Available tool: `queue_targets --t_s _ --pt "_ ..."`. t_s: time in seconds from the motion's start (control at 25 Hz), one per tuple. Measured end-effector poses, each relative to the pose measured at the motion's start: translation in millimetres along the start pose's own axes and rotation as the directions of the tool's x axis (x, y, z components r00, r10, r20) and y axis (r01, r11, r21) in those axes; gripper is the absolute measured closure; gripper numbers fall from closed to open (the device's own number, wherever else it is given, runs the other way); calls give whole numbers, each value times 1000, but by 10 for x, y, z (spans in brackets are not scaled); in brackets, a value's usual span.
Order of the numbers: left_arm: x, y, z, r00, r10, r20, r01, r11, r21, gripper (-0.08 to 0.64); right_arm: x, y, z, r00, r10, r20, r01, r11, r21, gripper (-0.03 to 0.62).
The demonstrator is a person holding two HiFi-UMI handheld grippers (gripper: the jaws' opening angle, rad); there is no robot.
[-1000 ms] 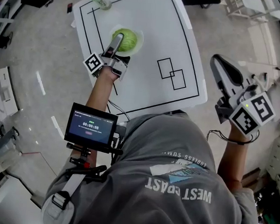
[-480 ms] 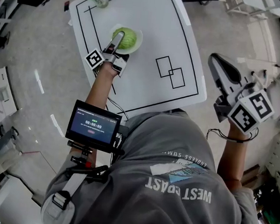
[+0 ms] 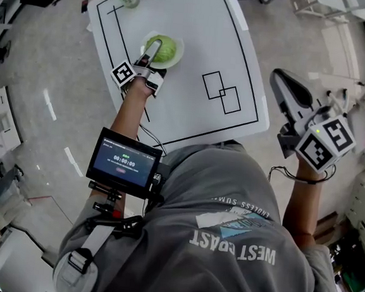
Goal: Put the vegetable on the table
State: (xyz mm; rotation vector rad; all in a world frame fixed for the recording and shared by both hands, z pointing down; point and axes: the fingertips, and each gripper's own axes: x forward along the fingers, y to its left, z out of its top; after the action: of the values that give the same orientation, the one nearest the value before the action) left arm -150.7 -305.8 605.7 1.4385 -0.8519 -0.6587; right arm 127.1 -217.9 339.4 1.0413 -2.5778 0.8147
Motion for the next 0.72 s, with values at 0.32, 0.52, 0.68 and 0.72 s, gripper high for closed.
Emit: queue_targets --t_s 0.32,0.52,0.68,0.72 --pt "-60 138 -15 999 34 -13 -34 999 4 224 56 -31 -88 1000 -2 -26 3 1000 23 583" --pt "-90 249 1 998 53 -25 -52 998 20 224 106 -74 -192 998 -17 -59 19 999 46 583" --pt "-49 166 1 999 27 -26 -26 1000 3 224 145 -81 -291 996 -20 -87 25 998 64 583" --pt "-39 158 0 999 24 -30 -24 1000 2 224 155 -79 -311 996 -20 -92 26 997 67 583"
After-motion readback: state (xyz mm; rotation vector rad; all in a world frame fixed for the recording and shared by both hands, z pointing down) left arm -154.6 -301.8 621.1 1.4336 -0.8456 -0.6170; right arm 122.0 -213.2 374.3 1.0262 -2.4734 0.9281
